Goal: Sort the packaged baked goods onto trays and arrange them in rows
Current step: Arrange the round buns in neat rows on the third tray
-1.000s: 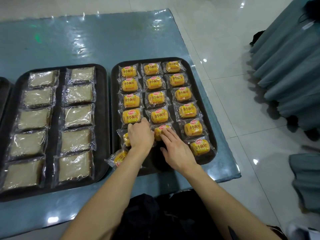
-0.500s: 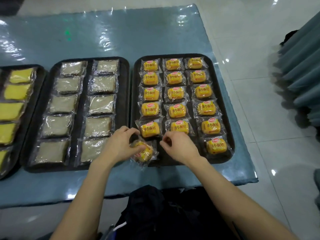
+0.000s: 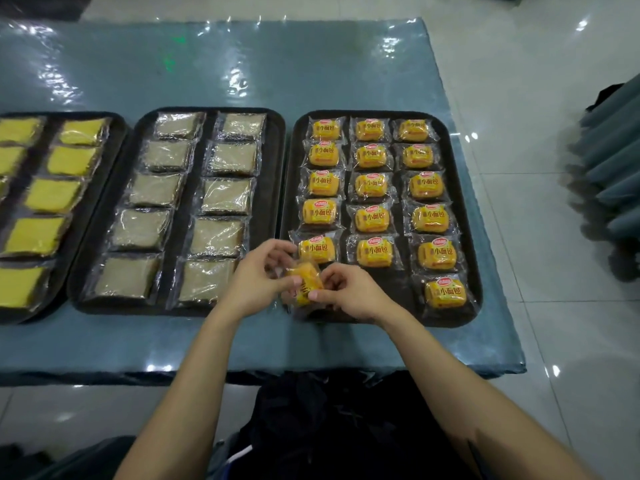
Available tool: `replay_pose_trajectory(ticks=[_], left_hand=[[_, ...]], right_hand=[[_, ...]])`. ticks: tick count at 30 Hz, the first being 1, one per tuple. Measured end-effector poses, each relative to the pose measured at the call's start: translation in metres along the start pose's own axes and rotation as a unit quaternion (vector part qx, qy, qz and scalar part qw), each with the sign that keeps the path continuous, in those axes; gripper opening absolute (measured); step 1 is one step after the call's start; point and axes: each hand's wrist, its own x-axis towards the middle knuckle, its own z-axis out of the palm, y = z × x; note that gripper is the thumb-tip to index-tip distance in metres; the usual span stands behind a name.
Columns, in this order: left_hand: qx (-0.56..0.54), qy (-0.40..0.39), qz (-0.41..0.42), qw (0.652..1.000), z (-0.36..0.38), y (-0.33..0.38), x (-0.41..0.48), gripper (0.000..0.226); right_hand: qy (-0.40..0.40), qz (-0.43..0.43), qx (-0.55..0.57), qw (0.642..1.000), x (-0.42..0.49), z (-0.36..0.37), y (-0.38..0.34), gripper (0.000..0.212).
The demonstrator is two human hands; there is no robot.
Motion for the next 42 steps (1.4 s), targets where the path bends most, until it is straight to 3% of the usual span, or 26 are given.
replay_pose_trajectory(ticks=[2, 4, 6, 8, 12, 14, 16, 19, 30, 36, 40, 42], left_hand=[[-0.115, 0.058, -0.008, 0.992, 0.006, 0.017, 0.003, 0.060], [-0.157, 0.034, -0.041, 0.986, 0.015, 0.029, 0.009, 0.050], [-0.158, -0.037, -0.051, 0.985, 0.029, 0.038, 0.013, 0.032], [-0.152, -0.061, -0.025, 0.986, 0.040, 0.045, 0.015, 0.020], [-0.095, -0.096, 0.004, 0.991, 0.051, 0.051, 0.025, 0.020], [-0.108, -0.079, -0.004, 0.991, 0.059, 0.053, 0.027, 0.020], [-0.177, -0.010, -0.042, 0.983, 0.071, 0.053, 0.030, 0.020], [-0.185, 0.055, -0.053, 0.980, 0.081, 0.054, 0.030, 0.016], [-0.047, 0.076, 0.038, 0.995, 0.072, 0.061, 0.037, 0.004], [-0.072, 0.066, 0.025, 0.995, 0.071, 0.058, 0.040, 0.013], [-0.209, -0.053, -0.093, 0.972, 0.076, 0.054, 0.037, 0.026], [-0.217, -0.086, -0.109, 0.966, 0.077, 0.047, 0.036, 0.028]], right_hand=[[0.029, 0.006, 0.135, 0.990, -0.007, -0.008, -0.003, 0.027], [0.070, 0.006, 0.218, 0.973, -0.014, -0.018, -0.008, 0.026], [0.088, 0.002, 0.240, 0.967, -0.020, -0.025, -0.007, 0.025], [0.095, 0.000, 0.231, 0.968, -0.027, -0.031, -0.002, 0.027], [0.147, -0.001, 0.312, 0.938, -0.044, -0.049, 0.007, 0.028], [0.138, 0.001, 0.352, 0.926, -0.051, -0.055, 0.011, 0.031], [0.127, 0.011, 0.379, 0.917, -0.056, -0.057, 0.015, 0.037], [0.116, 0.015, 0.362, 0.925, -0.061, -0.060, 0.018, 0.037], [0.101, 0.043, 0.335, 0.936, -0.066, -0.067, 0.018, 0.033], [0.136, 0.070, 0.339, 0.928, -0.058, -0.071, 0.023, 0.023], [0.207, 0.043, 0.266, 0.940, -0.050, -0.071, 0.024, 0.016], [0.226, 0.028, 0.186, 0.956, -0.048, -0.074, 0.026, 0.015]])
